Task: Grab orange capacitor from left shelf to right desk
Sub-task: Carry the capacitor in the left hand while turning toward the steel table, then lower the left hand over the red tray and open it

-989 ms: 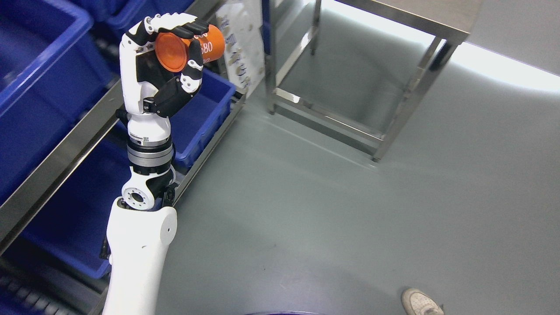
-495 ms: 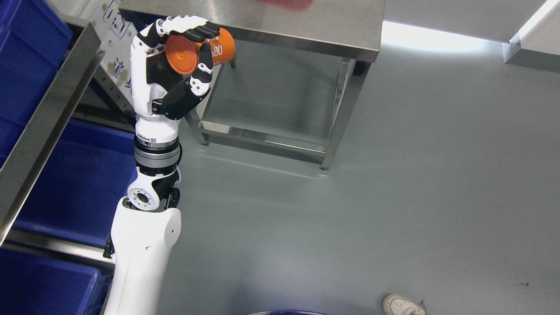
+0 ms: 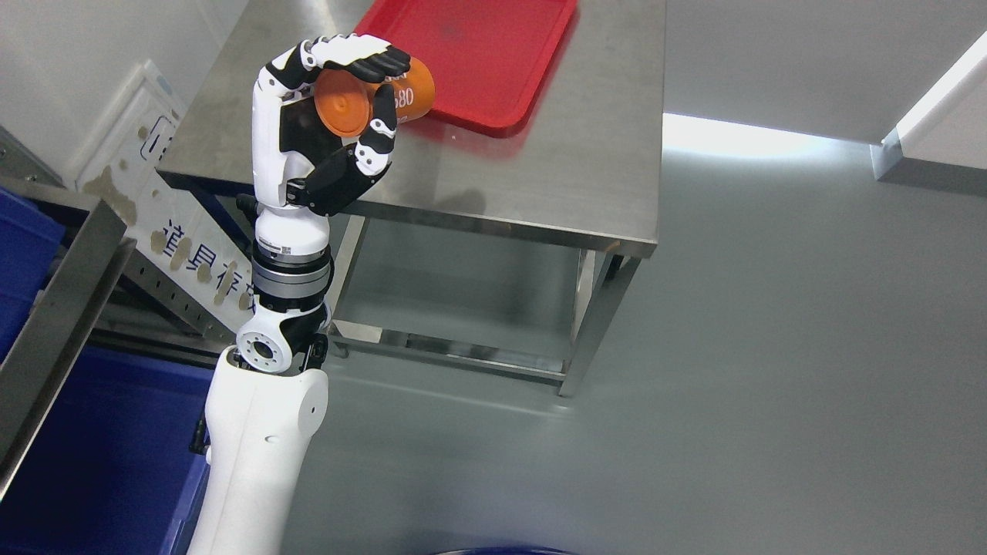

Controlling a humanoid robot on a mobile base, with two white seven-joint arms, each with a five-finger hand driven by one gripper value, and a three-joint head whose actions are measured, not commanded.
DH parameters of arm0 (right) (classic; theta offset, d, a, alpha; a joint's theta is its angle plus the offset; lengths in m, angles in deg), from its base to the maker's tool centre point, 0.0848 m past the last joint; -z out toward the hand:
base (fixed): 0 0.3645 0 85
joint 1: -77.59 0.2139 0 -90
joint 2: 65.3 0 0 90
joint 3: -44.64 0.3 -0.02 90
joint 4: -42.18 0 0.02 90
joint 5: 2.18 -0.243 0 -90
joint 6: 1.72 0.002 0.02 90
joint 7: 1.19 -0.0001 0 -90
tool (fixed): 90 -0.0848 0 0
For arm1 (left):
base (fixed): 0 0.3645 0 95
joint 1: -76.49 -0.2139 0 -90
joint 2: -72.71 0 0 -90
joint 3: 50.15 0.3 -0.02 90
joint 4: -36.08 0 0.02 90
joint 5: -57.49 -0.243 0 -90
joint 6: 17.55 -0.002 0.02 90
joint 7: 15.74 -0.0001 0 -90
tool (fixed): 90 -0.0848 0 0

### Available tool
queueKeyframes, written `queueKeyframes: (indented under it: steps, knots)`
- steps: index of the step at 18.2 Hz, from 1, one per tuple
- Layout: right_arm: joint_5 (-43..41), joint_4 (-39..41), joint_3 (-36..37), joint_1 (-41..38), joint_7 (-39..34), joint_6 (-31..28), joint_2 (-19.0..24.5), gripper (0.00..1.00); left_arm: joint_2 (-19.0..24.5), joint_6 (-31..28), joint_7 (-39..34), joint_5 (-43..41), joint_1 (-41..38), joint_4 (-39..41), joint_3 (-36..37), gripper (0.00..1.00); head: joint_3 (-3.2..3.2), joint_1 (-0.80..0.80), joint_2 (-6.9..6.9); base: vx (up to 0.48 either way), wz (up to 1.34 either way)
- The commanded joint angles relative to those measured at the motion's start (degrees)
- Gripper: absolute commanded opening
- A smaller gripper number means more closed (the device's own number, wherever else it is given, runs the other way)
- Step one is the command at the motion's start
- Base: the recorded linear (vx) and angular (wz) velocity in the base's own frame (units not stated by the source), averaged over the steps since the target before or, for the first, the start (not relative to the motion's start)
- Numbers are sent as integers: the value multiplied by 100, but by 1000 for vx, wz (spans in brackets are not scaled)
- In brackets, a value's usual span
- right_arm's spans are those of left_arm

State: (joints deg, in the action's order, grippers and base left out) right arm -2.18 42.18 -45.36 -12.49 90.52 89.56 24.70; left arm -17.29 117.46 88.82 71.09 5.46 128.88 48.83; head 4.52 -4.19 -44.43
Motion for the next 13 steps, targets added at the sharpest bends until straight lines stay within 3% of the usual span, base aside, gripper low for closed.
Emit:
queueKeyframes:
  steps: [1, 6, 10, 13]
  knots:
    - [26, 101, 70, -106, -3, 4, -100, 100, 100, -1, -15, 2, 54, -121, 342, 4, 0, 0, 0, 472, 2]
    - [26, 101, 70, -106, -3, 13, -100, 100, 100, -957, -50, 2, 256, -139, 184, 4, 0, 0, 0, 395, 41]
    - [26, 101, 70, -106, -3, 13, -100, 100, 100, -2984, -128, 2, 353, -139, 253, 4, 0, 0, 0, 267, -112]
    - [26, 101, 70, -106, -3, 13, -100, 100, 100, -4015, -340, -6, 353, -174, 271, 4, 0, 0, 0, 121, -90]
